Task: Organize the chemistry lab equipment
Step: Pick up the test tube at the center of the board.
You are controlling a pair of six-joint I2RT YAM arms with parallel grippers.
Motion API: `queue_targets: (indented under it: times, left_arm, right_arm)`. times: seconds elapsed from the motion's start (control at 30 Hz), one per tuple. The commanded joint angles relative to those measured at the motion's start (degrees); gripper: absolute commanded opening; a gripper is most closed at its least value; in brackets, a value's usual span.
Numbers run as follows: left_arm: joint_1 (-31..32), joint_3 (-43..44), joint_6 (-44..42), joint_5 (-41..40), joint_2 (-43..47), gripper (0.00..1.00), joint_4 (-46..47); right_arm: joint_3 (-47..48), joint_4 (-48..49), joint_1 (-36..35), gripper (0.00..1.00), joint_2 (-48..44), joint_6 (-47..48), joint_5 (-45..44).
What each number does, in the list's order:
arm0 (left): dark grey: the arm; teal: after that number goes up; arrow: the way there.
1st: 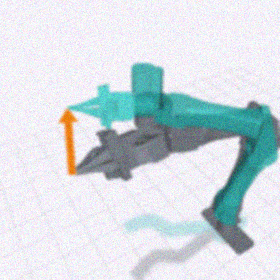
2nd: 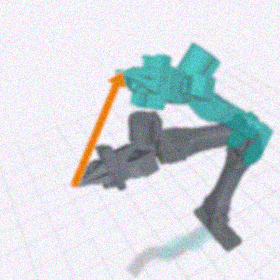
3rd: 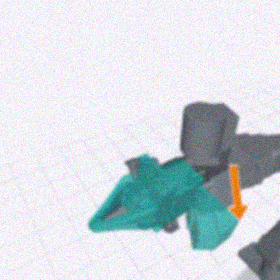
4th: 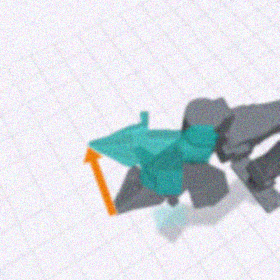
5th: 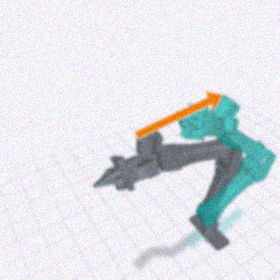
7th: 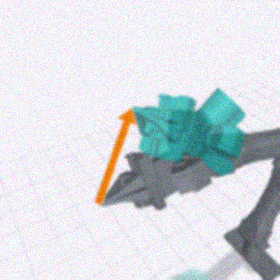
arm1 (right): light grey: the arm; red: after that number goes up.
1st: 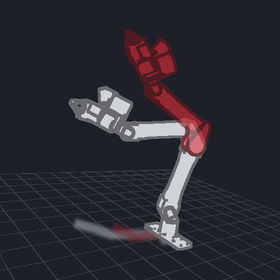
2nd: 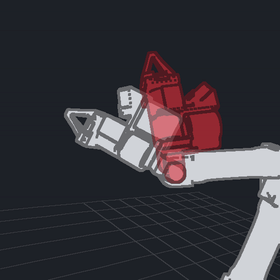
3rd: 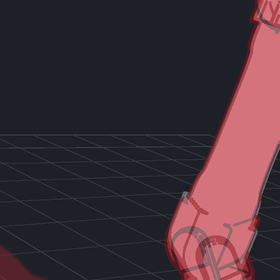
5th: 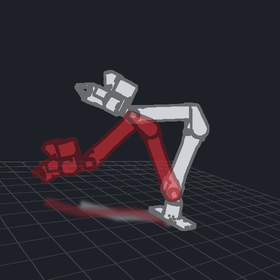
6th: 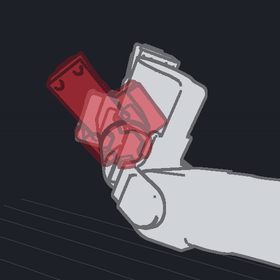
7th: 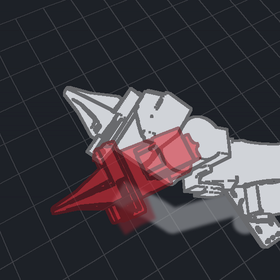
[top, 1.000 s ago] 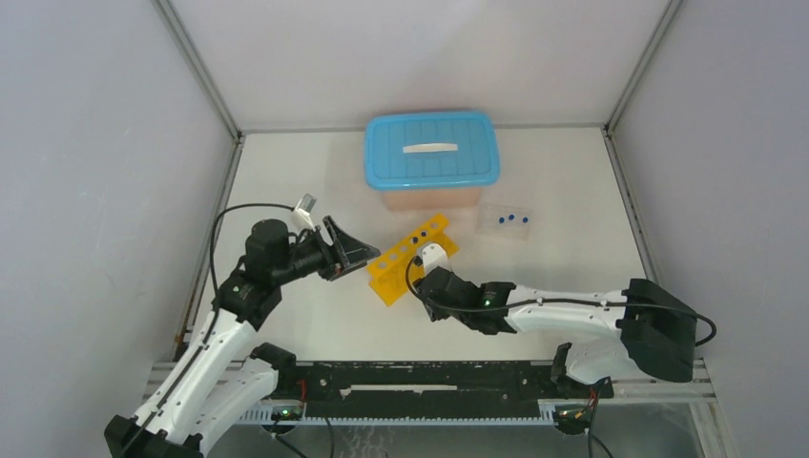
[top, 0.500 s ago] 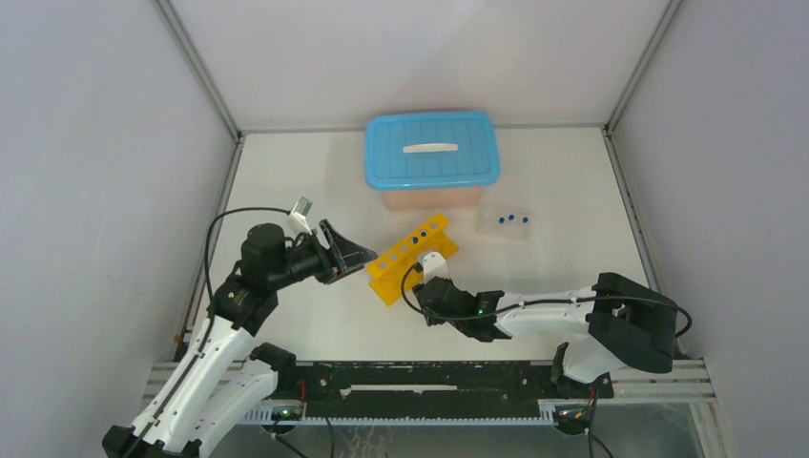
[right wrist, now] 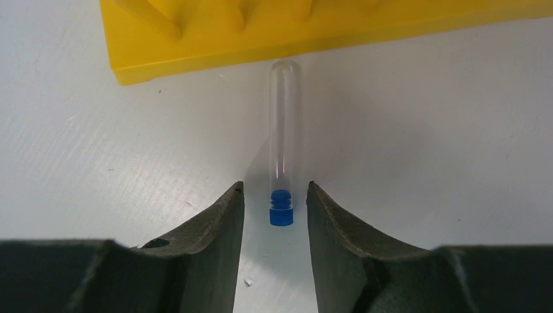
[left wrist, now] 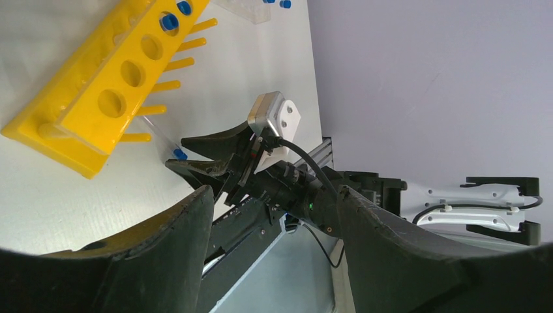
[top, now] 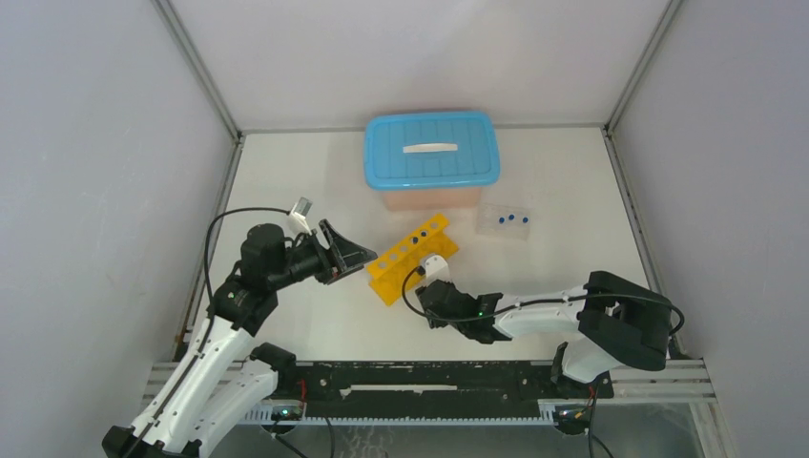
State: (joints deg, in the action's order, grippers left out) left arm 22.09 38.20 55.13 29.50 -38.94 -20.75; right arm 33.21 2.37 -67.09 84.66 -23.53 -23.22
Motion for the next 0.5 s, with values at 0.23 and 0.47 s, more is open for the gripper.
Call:
queue_targets:
  times: [0.23, 0.47]
  left_arm:
    - [-0.2, -0.4, 0.6, -0.6, 0.3, 0.73, 2.2]
    - [-0.2, -0.7, 0.8, -0.7, 0.0, 0.73, 2.5]
  right_arm:
    - [-1.6, 4.1, 0.6, 0.39, 1.7, -2.0, 1.9]
    - [-3.0, 3.2, 0.6, 0.24, 1.5, -3.8, 1.9]
